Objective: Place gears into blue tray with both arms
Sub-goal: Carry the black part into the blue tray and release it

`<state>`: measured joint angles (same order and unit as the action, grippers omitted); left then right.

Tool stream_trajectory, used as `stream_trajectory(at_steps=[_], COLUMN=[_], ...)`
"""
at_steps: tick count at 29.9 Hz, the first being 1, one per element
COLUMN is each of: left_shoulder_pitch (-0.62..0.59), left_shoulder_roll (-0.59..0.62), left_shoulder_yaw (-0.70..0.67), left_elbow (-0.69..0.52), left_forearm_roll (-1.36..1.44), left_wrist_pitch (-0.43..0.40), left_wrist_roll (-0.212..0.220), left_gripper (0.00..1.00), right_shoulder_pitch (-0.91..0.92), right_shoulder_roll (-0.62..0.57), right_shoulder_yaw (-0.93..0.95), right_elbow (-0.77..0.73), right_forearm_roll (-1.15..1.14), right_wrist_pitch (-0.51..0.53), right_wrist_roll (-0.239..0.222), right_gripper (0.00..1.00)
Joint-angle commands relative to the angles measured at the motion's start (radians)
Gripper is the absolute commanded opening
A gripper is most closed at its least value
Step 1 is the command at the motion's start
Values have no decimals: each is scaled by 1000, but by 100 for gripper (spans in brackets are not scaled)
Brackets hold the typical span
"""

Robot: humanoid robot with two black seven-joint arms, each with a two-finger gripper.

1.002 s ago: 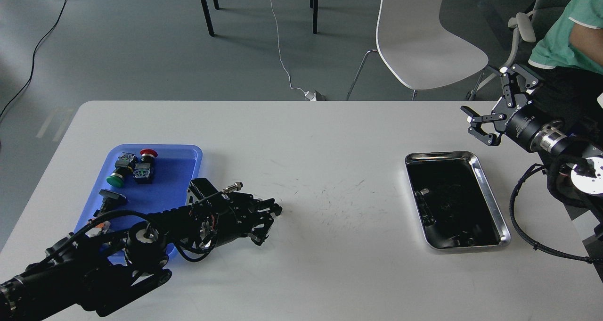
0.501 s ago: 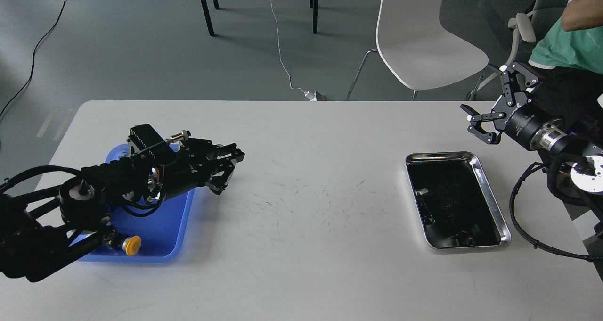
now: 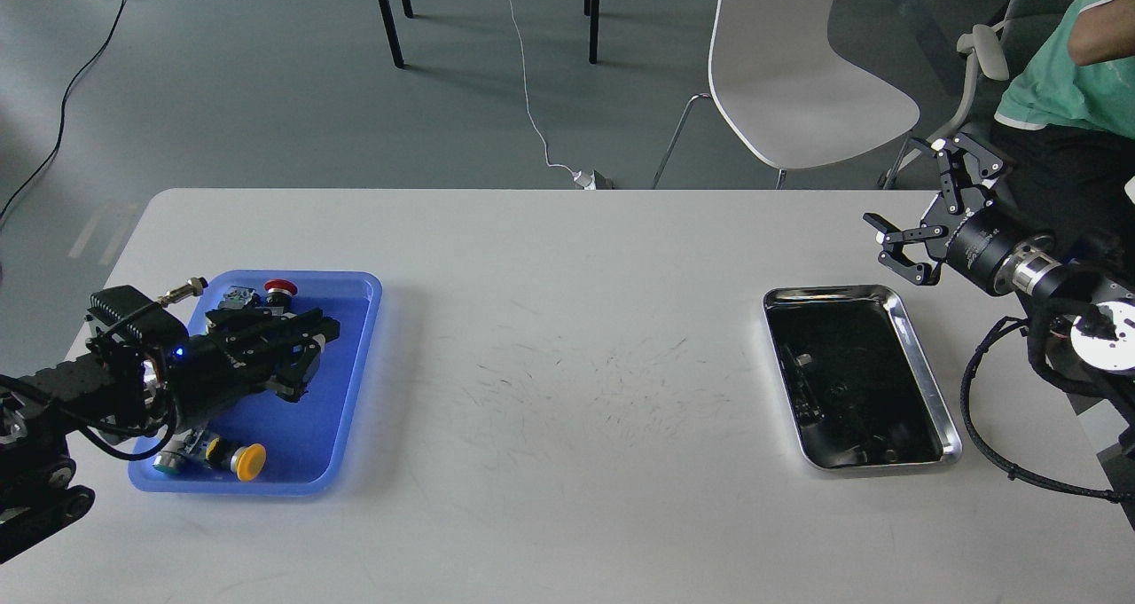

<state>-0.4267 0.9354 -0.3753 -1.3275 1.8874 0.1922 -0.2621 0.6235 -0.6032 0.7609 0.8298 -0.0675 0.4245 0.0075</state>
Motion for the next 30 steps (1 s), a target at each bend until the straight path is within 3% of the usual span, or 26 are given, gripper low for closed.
stream_trajectory(at_steps=[1,7,15,20,22,25,28,30], left_shoulder_pitch=[23,45,45,45,45,45,40,37], left_shoulder_roll=[-4,-43,-56,-73,-73,-75,-70,-60], left_shoulder_yaw=[3,9,13,13,15,13,10,3], left_elbow=[43,128,177,180,180,180,179,174], left_forearm_roll=[-11,-37,-60,-99,-116,-123,-146,-181], left_wrist_pitch=[16,35,33,33,33,33,33,33], left_wrist_roll=[-14,-39,-40,-32,-32,-32,-37,-39], left_gripper=[9,9,15,33,52,61,84,93], right_shoulder_pitch=[2,2,5,22,22,24,24,25], right_shoulder_roll=[-3,-4,6,8,8,10,14,17], right_shoulder_yaw=[-2,-2,-2,-3,-3,-3,-3,-3], right_elbow=[0,0,-27,-31,-31,-31,-29,-29], right_forearm_roll=[0,0,0,0,0,0,0,0], right_wrist_pitch=[-1,-3,-7,-7,-7,-7,-9,-9], right_wrist_roll=[0,0,0,0,-1,-1,-1,-1], right_gripper=[97,97,97,97,97,97,97,97])
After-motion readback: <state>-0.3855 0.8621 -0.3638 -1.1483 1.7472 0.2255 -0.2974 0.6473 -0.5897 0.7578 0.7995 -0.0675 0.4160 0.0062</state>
